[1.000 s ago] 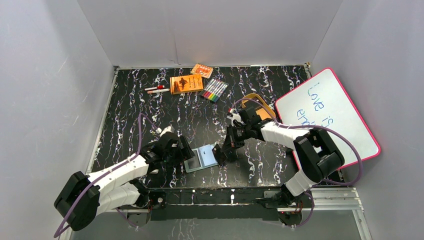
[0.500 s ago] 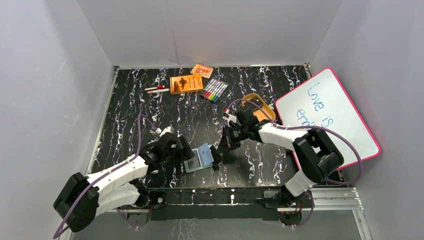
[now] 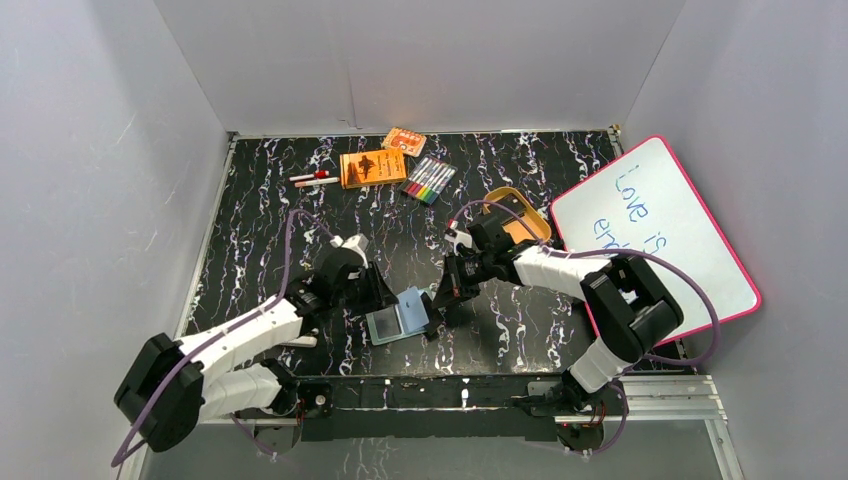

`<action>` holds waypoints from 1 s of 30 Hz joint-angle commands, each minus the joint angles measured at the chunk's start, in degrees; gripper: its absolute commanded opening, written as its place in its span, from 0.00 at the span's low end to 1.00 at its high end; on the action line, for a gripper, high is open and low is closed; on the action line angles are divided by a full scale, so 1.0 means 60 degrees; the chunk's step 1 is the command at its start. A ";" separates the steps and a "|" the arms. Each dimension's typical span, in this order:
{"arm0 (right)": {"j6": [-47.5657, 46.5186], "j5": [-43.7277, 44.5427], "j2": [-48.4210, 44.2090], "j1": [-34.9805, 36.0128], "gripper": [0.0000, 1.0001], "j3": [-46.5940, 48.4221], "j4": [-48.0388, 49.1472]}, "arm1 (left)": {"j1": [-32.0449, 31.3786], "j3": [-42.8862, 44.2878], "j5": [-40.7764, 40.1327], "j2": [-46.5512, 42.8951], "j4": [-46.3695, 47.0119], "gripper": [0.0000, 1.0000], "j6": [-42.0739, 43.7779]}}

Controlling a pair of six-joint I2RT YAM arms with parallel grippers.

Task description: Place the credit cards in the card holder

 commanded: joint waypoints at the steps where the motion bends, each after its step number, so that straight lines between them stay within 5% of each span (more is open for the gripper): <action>1: 0.0075 0.0002 0.0058 0.0028 0.00 0.0263 0.0299 | -0.0017 0.0485 0.1241 0.0885 0.0518 0.17 0.0740; 5: -0.0003 -0.0056 0.0102 0.0032 0.00 0.0359 0.0246 | -0.0065 0.0619 0.1843 0.1562 0.1116 0.00 0.0926; 12: -0.0068 -0.0125 0.0191 0.0028 0.00 0.0450 0.0221 | -0.0114 0.0969 0.2138 0.2925 0.1437 0.00 0.1024; 30: -0.0189 -0.0120 0.0101 0.0027 0.00 0.0411 0.0115 | -0.0111 0.1302 0.0142 0.3236 0.1230 0.00 0.0857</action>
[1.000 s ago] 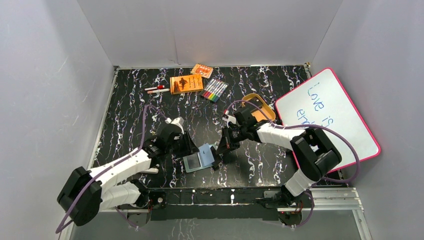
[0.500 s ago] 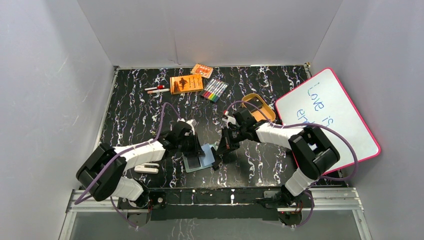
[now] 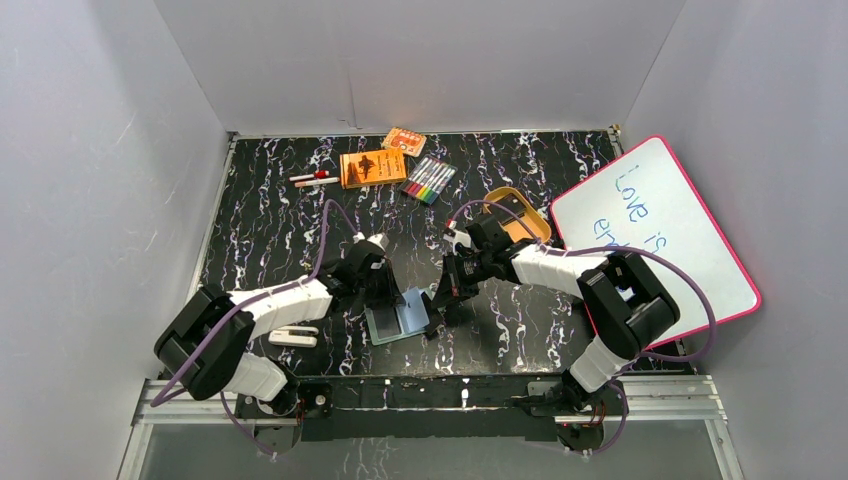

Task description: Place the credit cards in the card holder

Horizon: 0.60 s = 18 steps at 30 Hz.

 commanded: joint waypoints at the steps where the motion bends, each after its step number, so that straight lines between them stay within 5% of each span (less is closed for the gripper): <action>1: -0.0134 -0.0144 -0.0120 0.0035 0.00 0.0265 0.0144 | -0.0020 0.0471 -0.0501 0.0046 0.0031 0.00 -0.0005; 18: -0.0079 -0.0168 -0.0122 0.0033 0.00 0.0204 0.0250 | -0.0049 -0.0182 0.2019 -0.0739 -0.0276 0.00 0.0355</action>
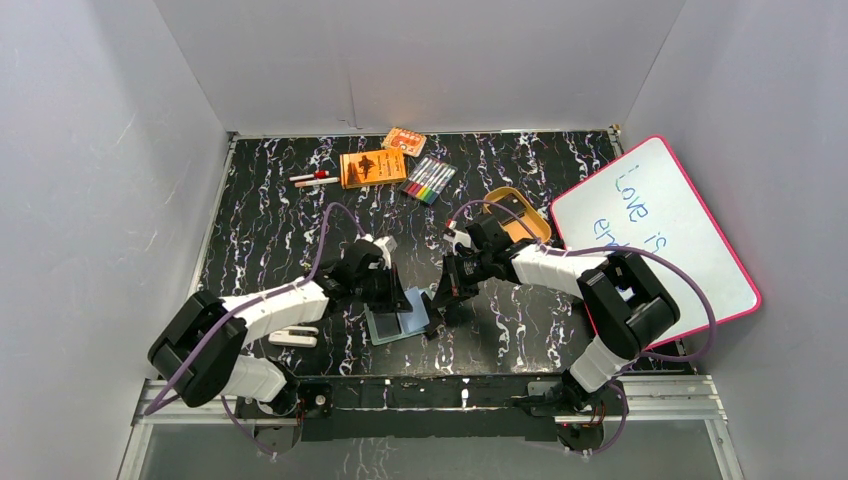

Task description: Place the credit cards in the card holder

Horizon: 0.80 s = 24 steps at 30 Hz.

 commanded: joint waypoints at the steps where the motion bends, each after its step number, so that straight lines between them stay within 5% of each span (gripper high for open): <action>1: -0.0072 -0.0184 -0.0122 0.0030 0.00 0.0204 0.0252 | -0.0038 -0.0219 0.0491 -0.0319 -0.0157 0.00 0.0060; 24: -0.0105 -0.0272 -0.0143 0.0040 0.00 0.0218 0.0211 | -0.0027 0.0641 -0.1395 0.0862 -0.0047 0.00 -0.0024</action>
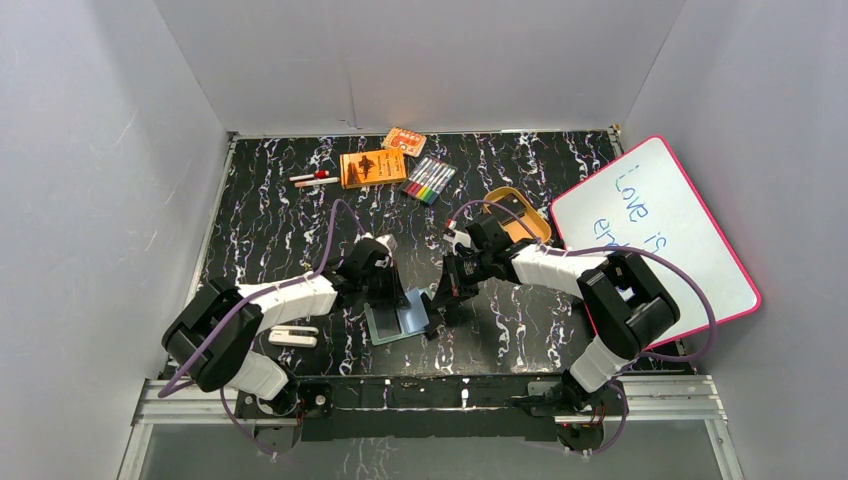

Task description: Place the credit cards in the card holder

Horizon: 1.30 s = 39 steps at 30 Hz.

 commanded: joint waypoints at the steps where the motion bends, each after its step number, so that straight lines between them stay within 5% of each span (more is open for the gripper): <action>1: -0.0102 -0.0230 -0.0145 0.0029 0.00 0.0219 0.0215 | -0.0021 0.0377 -0.0728 0.0018 -0.0124 0.00 0.0006; 16: -0.0057 -0.0262 -0.0237 0.0090 0.00 0.0120 0.0273 | 0.0099 0.1109 -0.1761 0.0400 -0.0077 0.00 0.0062; 19: -0.0044 -0.0239 -0.0253 0.0113 0.00 0.0074 0.0307 | 0.0247 0.1652 -0.2786 0.0372 -0.0678 0.00 0.0045; 28: 0.0031 -0.0287 -0.0260 0.0212 0.00 0.0118 0.0419 | 0.0508 0.1981 -0.3948 -0.1554 -0.2069 0.01 0.0325; 39: 0.0528 0.0050 -0.0062 0.0807 0.00 0.0425 0.0848 | 0.0524 -0.0486 0.0818 -0.3973 -0.1818 0.59 -0.0722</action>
